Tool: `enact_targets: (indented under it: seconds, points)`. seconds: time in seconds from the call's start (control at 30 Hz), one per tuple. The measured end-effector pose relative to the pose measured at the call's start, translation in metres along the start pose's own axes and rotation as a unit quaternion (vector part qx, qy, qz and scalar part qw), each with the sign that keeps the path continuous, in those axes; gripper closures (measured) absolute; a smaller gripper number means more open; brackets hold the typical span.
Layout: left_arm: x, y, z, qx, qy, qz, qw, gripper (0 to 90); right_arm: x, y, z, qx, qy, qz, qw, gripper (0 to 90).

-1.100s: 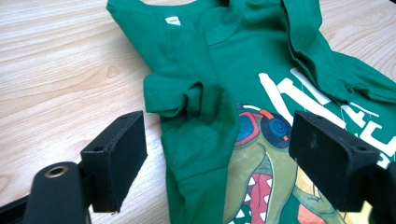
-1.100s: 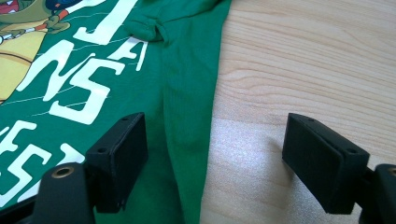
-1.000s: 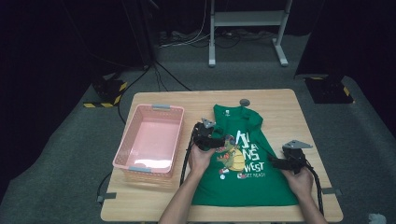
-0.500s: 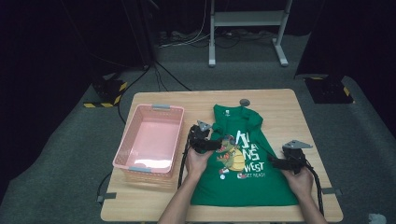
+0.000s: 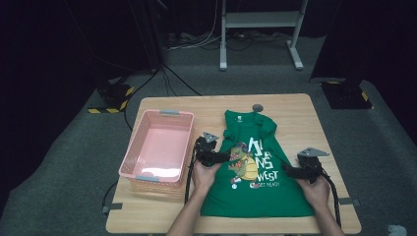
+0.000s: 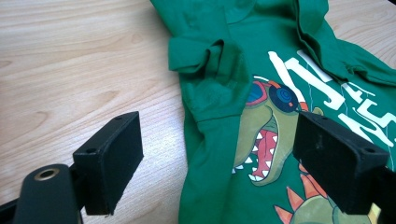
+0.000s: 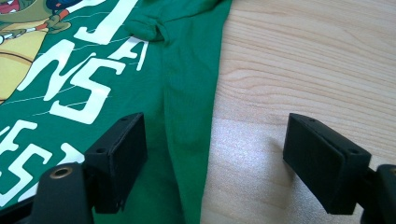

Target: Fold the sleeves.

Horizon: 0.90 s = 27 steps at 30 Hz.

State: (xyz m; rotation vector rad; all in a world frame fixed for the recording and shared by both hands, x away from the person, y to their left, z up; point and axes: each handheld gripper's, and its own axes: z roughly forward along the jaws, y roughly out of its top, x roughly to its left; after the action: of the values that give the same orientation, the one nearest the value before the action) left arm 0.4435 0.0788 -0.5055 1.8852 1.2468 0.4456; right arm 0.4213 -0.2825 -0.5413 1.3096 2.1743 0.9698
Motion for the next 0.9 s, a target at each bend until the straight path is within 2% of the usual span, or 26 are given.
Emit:
enact_targets:
  seconds: [0.1, 0.2, 0.33, 0.5, 0.77, 0.9]
  points:
    - [0.000, -0.003, -0.002, -0.002, -0.001, -0.003, 1.0000, 16.3, 0.000, 0.000, 0.000, 0.000, 0.000, 0.000, 1.0000, 21.4]
    - [0.000, -0.006, -0.004, 0.003, 0.007, 0.007, 0.9999, 16.3, 0.000, 0.000, 0.000, 0.000, 0.000, 0.000, 1.0000, 21.3]
    - [-0.004, -0.010, -0.008, 0.003, 0.029, 0.024, 0.9993, 16.5, 0.000, 0.000, 0.000, 0.000, 0.000, 0.000, 1.0000, 21.3]
    - [-0.006, -0.016, -0.008, 0.006, 0.030, 0.027, 0.9992, 16.8, 0.000, 0.000, 0.000, 0.000, 0.000, -0.001, 1.0000, 21.3]
    - [-0.005, -0.026, -0.010, 0.005, 0.033, 0.017, 0.9993, 17.0, 0.000, 0.000, 0.000, 0.000, 0.000, 0.000, 1.0000, 21.1]
    - [-0.004, -0.032, -0.009, 0.015, 0.036, 0.015, 0.9991, 17.4, 0.000, 0.000, 0.000, 0.000, -0.001, 0.000, 1.0000, 20.9]
